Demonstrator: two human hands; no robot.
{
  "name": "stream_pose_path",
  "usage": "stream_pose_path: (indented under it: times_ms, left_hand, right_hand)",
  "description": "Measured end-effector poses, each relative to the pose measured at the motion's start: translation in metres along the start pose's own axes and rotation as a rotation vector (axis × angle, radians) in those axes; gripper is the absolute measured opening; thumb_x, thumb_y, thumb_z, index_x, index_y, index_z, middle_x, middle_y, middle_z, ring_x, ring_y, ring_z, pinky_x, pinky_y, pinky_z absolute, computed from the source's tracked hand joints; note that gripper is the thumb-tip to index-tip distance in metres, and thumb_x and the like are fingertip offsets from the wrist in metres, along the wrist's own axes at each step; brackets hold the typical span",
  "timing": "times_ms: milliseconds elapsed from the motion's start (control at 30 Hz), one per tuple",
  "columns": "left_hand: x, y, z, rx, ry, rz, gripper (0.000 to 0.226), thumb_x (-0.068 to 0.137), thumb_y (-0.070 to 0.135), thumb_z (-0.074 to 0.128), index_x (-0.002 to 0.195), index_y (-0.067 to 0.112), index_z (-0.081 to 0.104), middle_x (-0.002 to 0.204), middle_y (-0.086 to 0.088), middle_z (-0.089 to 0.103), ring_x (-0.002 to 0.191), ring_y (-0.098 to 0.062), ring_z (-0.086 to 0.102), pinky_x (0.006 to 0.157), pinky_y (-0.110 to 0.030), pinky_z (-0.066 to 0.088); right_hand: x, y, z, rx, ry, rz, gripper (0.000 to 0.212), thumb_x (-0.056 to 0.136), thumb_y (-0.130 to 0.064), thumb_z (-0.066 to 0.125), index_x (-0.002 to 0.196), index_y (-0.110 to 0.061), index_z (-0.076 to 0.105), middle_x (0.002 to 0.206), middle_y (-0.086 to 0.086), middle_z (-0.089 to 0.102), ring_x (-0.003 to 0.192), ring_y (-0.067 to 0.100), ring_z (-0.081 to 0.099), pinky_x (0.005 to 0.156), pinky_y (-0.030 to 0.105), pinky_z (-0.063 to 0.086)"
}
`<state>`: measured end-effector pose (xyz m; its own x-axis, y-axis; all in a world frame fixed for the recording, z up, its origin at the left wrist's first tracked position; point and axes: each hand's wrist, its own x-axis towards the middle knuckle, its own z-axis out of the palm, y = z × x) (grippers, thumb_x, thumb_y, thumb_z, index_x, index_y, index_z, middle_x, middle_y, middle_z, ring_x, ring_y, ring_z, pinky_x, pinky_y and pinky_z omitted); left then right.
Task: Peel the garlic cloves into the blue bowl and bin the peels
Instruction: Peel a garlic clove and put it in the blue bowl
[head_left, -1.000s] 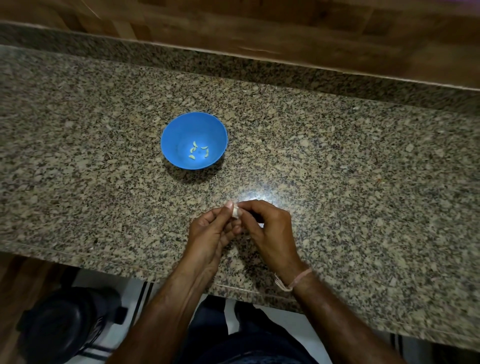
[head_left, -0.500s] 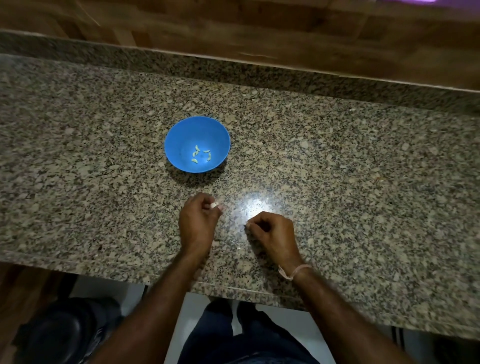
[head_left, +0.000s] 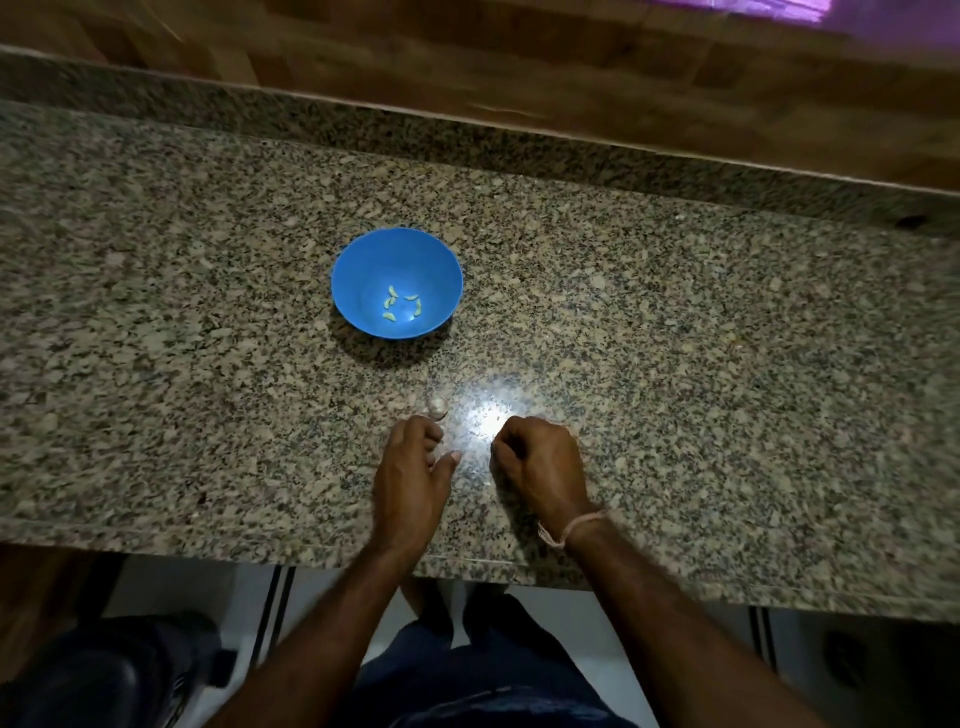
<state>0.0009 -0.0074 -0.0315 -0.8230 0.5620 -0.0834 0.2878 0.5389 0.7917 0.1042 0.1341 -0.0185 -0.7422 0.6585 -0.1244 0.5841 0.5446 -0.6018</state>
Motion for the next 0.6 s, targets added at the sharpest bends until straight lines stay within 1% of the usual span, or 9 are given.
stream_pose_path:
  times_ms: [67, 167, 300, 367, 467, 600]
  left_hand:
    - [0.0, -0.002, 0.0, 0.039, -0.037, 0.037, 0.026, 0.089, 0.019, 0.076, 0.1, 0.028, 0.055, 0.1, 0.009, 0.05, 0.089, -0.012, 0.053, 0.073, -0.039, 0.054]
    - [-0.002, -0.006, 0.001, 0.055, -0.059, 0.065, 0.024, 0.088, 0.02, 0.076, 0.102, 0.031, 0.059, 0.098, 0.014, 0.05, 0.093, -0.011, 0.051, 0.077, -0.04, 0.053]
    - [-0.004, -0.009, 0.001, 0.06, -0.108, 0.084, 0.026, 0.088, 0.022, 0.076, 0.105, 0.034, 0.06, 0.097, 0.015, 0.052, 0.097, -0.013, 0.054, 0.078, -0.042, 0.054]
    - [-0.002, -0.007, 0.0, 0.054, -0.127, 0.076, 0.025, 0.088, 0.024, 0.075, 0.106, 0.035, 0.061, 0.097, 0.016, 0.053, 0.096, -0.014, 0.056, 0.078, -0.043, 0.055]
    - [0.003, -0.001, 0.001, 0.073, -0.141, 0.064, 0.022, 0.089, 0.027, 0.074, 0.106, 0.035, 0.064, 0.094, 0.016, 0.056, 0.091, -0.013, 0.059, 0.074, -0.041, 0.056]
    - [0.006, 0.008, 0.001, 0.108, -0.142, 0.035, 0.019, 0.09, 0.031, 0.073, 0.105, 0.039, 0.065, 0.093, 0.017, 0.058, 0.087, -0.009, 0.061, 0.07, -0.035, 0.054]
  right_hand:
    - [-0.004, -0.003, 0.001, -0.05, 0.015, -0.029, 0.011, 0.091, -0.019, 0.068, 0.08, -0.022, 0.066, 0.078, -0.005, 0.064, 0.07, 0.016, 0.058, 0.065, 0.038, 0.051]
    - [-0.008, -0.005, 0.004, -0.084, 0.033, -0.07, 0.014, 0.092, -0.018, 0.065, 0.079, -0.019, 0.062, 0.077, -0.001, 0.06, 0.07, 0.019, 0.054, 0.062, 0.039, 0.047]
    - [-0.012, -0.007, 0.009, -0.152, 0.078, -0.104, 0.019, 0.095, -0.018, 0.064, 0.077, -0.016, 0.056, 0.073, 0.0, 0.054, 0.067, 0.02, 0.049, 0.056, 0.035, 0.036]
    - [-0.012, -0.008, 0.011, -0.192, 0.084, -0.109, 0.021, 0.095, -0.018, 0.064, 0.076, -0.017, 0.054, 0.072, 0.0, 0.052, 0.065, 0.019, 0.046, 0.056, 0.033, 0.031]
    - [-0.012, -0.009, 0.014, -0.222, 0.077, -0.097, 0.021, 0.093, -0.017, 0.065, 0.076, -0.018, 0.054, 0.072, -0.002, 0.05, 0.066, 0.018, 0.046, 0.055, 0.032, 0.033]
    - [-0.01, -0.007, 0.017, -0.278, 0.088, -0.125, 0.019, 0.092, -0.016, 0.069, 0.078, -0.016, 0.056, 0.071, 0.001, 0.052, 0.066, 0.021, 0.049, 0.054, 0.031, 0.032]
